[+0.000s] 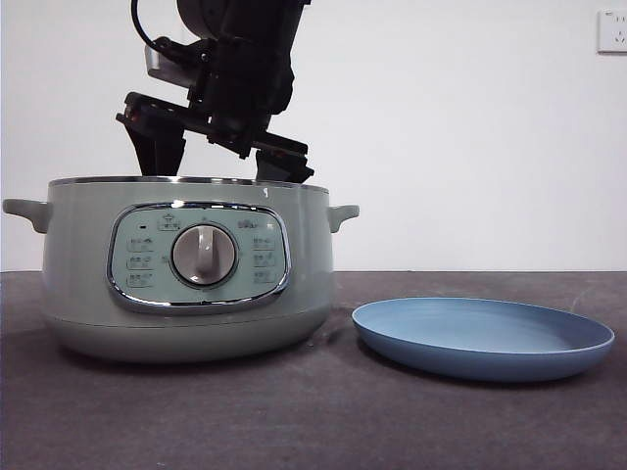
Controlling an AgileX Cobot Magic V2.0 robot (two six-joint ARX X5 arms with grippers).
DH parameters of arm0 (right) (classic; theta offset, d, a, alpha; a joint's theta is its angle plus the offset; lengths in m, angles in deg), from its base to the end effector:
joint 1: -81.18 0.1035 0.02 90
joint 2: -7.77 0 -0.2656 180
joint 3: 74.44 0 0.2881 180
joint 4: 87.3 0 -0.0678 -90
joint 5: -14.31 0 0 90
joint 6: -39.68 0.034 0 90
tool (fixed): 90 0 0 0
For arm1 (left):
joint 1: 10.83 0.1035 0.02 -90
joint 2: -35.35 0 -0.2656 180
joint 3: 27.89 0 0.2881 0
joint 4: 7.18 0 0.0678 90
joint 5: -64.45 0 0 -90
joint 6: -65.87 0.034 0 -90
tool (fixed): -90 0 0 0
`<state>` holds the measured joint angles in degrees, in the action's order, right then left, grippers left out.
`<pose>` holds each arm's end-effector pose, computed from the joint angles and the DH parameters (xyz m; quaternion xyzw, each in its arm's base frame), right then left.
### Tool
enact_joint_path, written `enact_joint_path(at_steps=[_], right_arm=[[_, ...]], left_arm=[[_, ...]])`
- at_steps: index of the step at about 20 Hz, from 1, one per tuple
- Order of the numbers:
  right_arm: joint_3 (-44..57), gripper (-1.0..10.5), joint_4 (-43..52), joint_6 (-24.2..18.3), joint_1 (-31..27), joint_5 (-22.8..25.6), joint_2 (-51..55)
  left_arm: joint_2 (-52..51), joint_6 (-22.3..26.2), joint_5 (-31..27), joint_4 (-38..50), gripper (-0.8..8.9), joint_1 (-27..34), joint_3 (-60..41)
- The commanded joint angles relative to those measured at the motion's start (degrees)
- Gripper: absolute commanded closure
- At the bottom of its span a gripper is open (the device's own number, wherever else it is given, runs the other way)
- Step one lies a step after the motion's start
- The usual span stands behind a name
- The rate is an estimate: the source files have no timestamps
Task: Take the potato out from the steamer,put the potato on the plate,close the lid
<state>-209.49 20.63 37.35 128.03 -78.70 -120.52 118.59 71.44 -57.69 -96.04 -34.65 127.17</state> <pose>0.3497 0.3756 0.2534 -0.2169 0.4933 0.3650 0.7592 0.1637 -0.0525 0.6127 0.1174 0.1342 0.0653 0.9818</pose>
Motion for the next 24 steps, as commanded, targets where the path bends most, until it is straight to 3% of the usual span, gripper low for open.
enact_joint_path(at_steps=[1,5,9,10,11,15,18,21,24], right_arm=[[-0.3,3.5,1.5,-0.7,0.2,-0.8,-0.7],[-0.3,3.6,3.4,-0.7,0.2,-1.6,-2.4],[-0.3,4.4,3.6,-0.8,0.2,-1.6,-4.1],[-0.3,6.4,4.1,-0.8,0.5,-1.5,-4.1],[-0.3,9.9,4.3,-1.3,0.5,-1.5,-3.9],[-1.0,9.6,3.1,-3.2,0.2,-1.3,-0.6],[-2.1,9.6,3.0,-3.5,-2.0,-1.1,9.2],[-2.1,9.6,2.7,-3.6,-6.3,-1.1,23.4],[-2.1,9.6,-3.6,-3.6,-12.6,-1.1,35.1]], left_arm=[[-0.8,0.4,-0.3,-3.2,8.21,-0.1,0.5],[-0.8,0.4,2.6,-3.2,8.21,-0.1,0.5],[-0.8,0.2,2.7,-3.2,8.21,-0.1,0.5],[-0.8,0.2,2.7,-3.2,8.21,-0.1,0.5],[-0.8,0.2,2.7,-3.2,8.21,-0.1,0.5],[-0.8,0.2,2.7,-3.2,8.21,-0.1,0.5],[-0.5,0.2,2.8,-3.2,8.21,-0.1,0.5],[0.6,0.2,11.7,-3.2,8.21,-0.1,0.5],[2.3,0.2,18.8,-3.2,8.21,-0.1,0.5]])
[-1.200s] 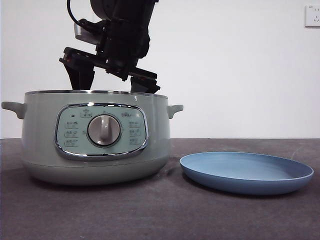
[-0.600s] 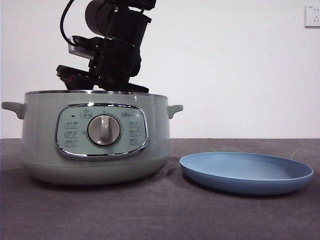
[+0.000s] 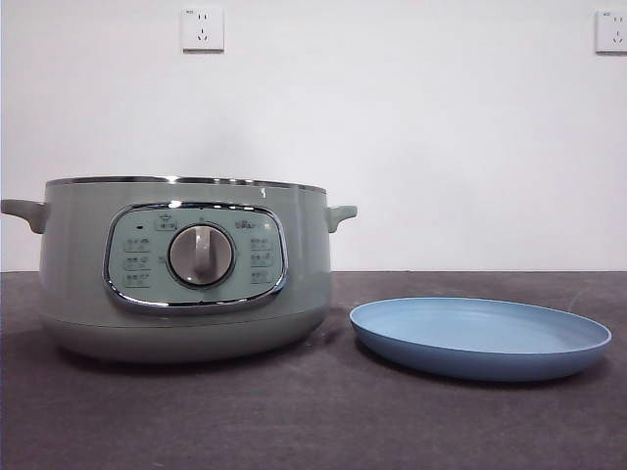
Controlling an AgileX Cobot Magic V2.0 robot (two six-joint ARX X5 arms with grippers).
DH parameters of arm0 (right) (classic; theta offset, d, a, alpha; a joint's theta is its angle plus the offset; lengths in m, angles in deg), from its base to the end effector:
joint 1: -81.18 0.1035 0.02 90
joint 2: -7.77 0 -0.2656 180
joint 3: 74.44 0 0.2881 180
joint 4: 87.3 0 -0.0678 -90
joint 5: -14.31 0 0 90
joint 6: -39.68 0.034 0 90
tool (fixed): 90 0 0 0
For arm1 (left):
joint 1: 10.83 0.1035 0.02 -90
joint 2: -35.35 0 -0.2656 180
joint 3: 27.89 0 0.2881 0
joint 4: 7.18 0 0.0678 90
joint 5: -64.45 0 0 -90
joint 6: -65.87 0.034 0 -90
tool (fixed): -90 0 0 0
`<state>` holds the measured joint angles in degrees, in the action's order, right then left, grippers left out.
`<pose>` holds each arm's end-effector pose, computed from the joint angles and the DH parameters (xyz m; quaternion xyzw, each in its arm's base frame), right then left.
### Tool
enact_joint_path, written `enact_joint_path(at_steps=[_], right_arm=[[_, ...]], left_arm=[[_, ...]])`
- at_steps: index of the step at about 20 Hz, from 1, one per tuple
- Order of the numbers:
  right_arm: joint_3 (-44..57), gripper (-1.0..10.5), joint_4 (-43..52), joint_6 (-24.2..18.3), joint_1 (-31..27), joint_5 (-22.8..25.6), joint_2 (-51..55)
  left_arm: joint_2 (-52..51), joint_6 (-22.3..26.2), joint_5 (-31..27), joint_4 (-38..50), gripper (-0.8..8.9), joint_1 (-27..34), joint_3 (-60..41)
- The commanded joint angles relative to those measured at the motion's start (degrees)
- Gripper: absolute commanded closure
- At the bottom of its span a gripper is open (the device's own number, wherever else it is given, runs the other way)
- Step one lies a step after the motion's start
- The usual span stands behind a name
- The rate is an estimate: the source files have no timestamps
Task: Take the potato out from the steamer,put the potato on the plate,close the lid
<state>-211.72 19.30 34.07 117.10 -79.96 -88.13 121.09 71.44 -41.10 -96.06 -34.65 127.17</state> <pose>0.2817 0.2072 0.5042 -0.1193 0.2489 0.3428 0.8979 0.1837 -0.0711 0.6042 0.1049 0.1563 -0.0787 0.9790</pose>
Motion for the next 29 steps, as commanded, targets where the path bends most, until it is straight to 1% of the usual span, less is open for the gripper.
enact_joint_path(at_steps=[1,4,7,11,15,17,18,23,25,29], right_arm=[[0.1,9.6,-4.8,-0.3,-3.2,0.3,4.6],[0.1,9.6,-13.6,-0.2,-10.4,0.2,8.7],[0.2,9.6,-17.2,0.9,-15.0,0.2,8.9],[0.6,9.6,-17.2,2.8,-18.7,-0.1,7.5],[1.1,9.6,-17.4,3.7,-18.4,-1.0,1.9],[2.2,9.6,-17.4,3.7,-17.2,-4.8,-2.3],[2.7,9.6,-17.4,3.7,-16.5,-5.7,-4.3],[4.8,9.6,-17.4,3.7,-13.0,-6.1,-14.1],[8.0,9.6,-17.2,3.6,-11.7,-5.9,-15.6],[20.5,9.6,-11.8,2.9,-9.6,-5.9,-15.6]], left_arm=[[0.3,0.2,4.5,-3.1,8.21,-0.1,0.5],[1.9,0.5,12.6,-3.1,8.21,-0.1,0.5],[3.1,0.5,14.5,-3.1,8.21,-0.1,0.5],[4.3,0.5,14.6,-3.1,8.21,-0.2,0.5],[4.9,0.5,15.1,-3.1,8.21,-0.2,0.5],[4.9,0.5,15.9,-3.1,8.21,-0.2,0.5],[4.9,0.6,15.8,-3.1,8.21,-0.2,0.5],[4.9,0.7,15.8,-3.1,8.21,-0.2,0.5],[4.9,1.3,15.7,-3.1,8.21,-0.2,0.5],[4.9,1.8,15.7,-3.1,8.21,-0.2,0.5]])
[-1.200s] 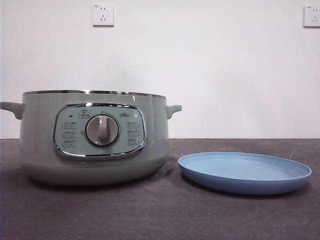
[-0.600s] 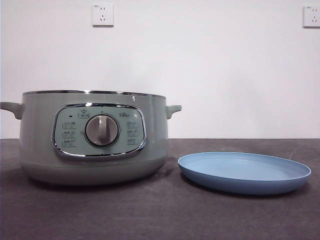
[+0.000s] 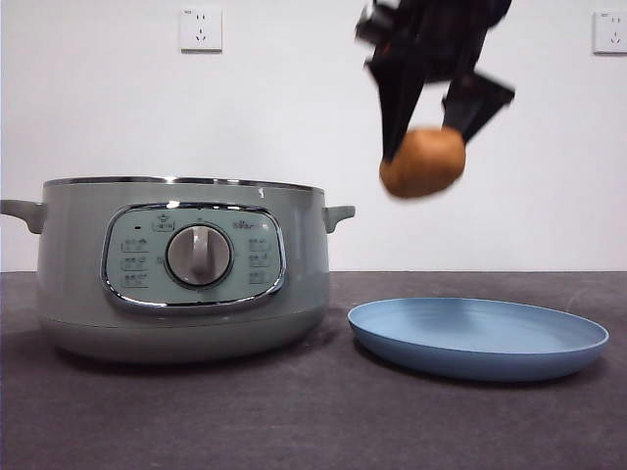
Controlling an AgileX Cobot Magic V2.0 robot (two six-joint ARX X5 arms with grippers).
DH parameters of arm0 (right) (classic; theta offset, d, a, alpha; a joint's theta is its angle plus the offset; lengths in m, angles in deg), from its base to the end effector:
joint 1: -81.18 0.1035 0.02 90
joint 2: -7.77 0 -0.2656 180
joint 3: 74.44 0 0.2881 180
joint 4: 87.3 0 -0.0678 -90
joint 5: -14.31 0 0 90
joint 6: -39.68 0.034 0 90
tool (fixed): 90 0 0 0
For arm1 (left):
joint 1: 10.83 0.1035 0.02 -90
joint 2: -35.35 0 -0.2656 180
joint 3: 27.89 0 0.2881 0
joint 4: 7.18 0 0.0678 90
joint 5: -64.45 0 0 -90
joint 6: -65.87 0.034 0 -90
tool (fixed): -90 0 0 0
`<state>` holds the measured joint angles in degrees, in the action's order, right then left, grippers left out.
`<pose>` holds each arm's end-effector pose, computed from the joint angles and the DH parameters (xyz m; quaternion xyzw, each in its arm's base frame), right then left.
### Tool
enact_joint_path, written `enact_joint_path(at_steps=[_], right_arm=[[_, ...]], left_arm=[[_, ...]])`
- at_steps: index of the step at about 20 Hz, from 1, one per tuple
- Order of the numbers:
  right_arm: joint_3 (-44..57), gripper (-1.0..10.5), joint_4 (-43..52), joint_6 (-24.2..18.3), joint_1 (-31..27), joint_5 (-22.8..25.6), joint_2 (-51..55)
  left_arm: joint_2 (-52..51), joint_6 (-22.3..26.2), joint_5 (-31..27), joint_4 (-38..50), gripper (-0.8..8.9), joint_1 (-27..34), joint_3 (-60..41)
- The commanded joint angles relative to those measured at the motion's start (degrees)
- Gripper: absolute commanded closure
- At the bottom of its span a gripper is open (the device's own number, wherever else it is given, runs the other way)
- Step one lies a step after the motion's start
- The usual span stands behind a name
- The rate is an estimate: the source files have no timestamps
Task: Take the potato out from the steamer,put the potato on the plate,close the lid
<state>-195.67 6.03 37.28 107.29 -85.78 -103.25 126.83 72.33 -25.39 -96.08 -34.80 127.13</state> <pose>0.3768 0.1913 0.3040 -0.1018 0.6075 0.2568 0.7447 0.2259 -0.1005 0.5833 0.0990 0.2030 -0.2157 0.9500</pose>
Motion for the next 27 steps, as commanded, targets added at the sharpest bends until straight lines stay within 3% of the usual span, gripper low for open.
enact_joint_path(at_steps=[1,4,7,12,13,16,17,21,27], right_arm=[[8.1,9.6,3.7,-0.3,0.3,-0.1,-0.5],[18.7,9.6,12.3,0.0,0.3,0.5,-0.5],[26.8,9.6,20.6,1.4,0.3,7.3,-0.5],[33.3,9.4,26.9,1.5,0.2,7.4,-0.5],[33.3,9.2,26.9,1.5,0.2,7.2,-0.5],[33.3,5.4,27.0,1.9,0.2,7.2,0.3],[33.3,4.9,27.0,1.9,0.1,7.2,0.8],[33.2,4.9,27.7,2.0,-0.3,7.2,7.2],[33.2,4.9,27.3,2.6,-0.6,7.2,24.9]], left_arm=[[-0.9,1.1,0.0,-3.1,8.21,0.0,0.6],[-0.7,1.3,0.0,-3.1,8.21,0.0,0.6],[-0.5,1.3,-0.1,-3.1,8.21,0.1,0.6],[0.7,1.4,0.0,-3.1,8.21,0.1,0.6],[1.0,1.4,0.0,-3.1,8.21,0.1,0.6],[1.8,1.8,-0.1,-3.1,8.21,0.1,0.6],[1.9,2.2,-0.1,-3.1,8.21,0.1,0.6],[1.9,2.7,0.0,-1.9,8.21,0.1,0.6],[2.4,4.2,0.2,-0.7,8.21,0.1,0.6]])
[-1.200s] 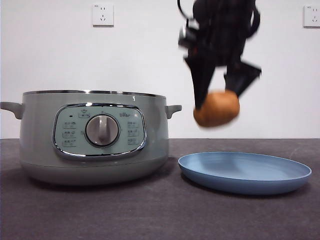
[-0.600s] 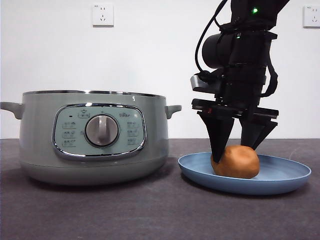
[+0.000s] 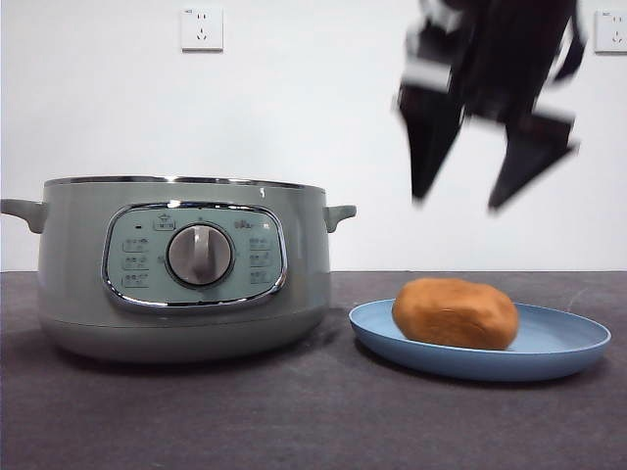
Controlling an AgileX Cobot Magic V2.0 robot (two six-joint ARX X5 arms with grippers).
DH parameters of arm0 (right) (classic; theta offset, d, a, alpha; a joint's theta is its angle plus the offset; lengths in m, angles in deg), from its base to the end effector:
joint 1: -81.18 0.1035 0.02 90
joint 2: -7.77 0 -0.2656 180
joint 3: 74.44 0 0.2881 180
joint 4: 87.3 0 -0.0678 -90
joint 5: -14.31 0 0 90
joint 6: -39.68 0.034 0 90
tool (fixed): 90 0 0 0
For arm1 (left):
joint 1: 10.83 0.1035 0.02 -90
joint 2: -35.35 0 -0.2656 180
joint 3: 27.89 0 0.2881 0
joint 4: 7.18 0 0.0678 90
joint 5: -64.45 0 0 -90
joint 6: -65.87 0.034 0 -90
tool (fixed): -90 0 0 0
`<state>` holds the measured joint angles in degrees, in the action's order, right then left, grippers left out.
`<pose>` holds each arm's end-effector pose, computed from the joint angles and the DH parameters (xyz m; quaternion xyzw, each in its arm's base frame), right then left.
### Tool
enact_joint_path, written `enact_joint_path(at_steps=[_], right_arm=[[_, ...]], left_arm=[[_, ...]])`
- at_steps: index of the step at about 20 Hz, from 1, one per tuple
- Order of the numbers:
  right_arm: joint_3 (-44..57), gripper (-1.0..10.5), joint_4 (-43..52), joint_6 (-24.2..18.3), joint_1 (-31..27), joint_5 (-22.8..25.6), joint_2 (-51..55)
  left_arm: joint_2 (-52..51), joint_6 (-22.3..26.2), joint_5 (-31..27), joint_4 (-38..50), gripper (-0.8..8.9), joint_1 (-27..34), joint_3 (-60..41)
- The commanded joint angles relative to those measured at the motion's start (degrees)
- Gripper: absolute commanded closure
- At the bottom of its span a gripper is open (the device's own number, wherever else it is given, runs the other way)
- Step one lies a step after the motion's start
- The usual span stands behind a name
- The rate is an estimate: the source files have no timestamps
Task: Take the potato out from the steamer,put the potato on the plate,close the lid
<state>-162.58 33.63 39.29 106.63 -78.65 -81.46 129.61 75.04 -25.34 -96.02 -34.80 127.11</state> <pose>0.3199 0.1542 0.2753 -0.1006 0.4909 0.2140 0.8385 0.2470 -0.1099 0.5718 0.1256 0.2206 -0.2215 0.9415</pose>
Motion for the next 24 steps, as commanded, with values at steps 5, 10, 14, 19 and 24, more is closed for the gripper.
enact_joint_path(at_steps=[5,10,14,19,24], right_arm=[[0.1,4.9,-2.4,1.0,0.0,0.1,19.6],[0.1,4.9,-4.5,2.3,0.0,0.4,31.9],[0.1,4.9,-6.4,2.5,0.0,0.6,36.5],[0.1,4.9,-9.0,4.3,0.0,1.1,37.5],[0.1,4.9,-9.8,4.9,0.0,3.4,37.5]], left_arm=[[3.6,1.4,2.2,1.7,8.21,0.1,0.6],[8.4,1.4,7.7,2.3,8.21,0.1,-0.7],[8.4,1.1,7.9,3.8,8.21,-0.2,-6.9],[5.1,0.4,9.1,12.1,8.21,-1.5,-19.7],[-4.8,-1.6,8.9,26.9,8.21,-1.8,-39.4]])
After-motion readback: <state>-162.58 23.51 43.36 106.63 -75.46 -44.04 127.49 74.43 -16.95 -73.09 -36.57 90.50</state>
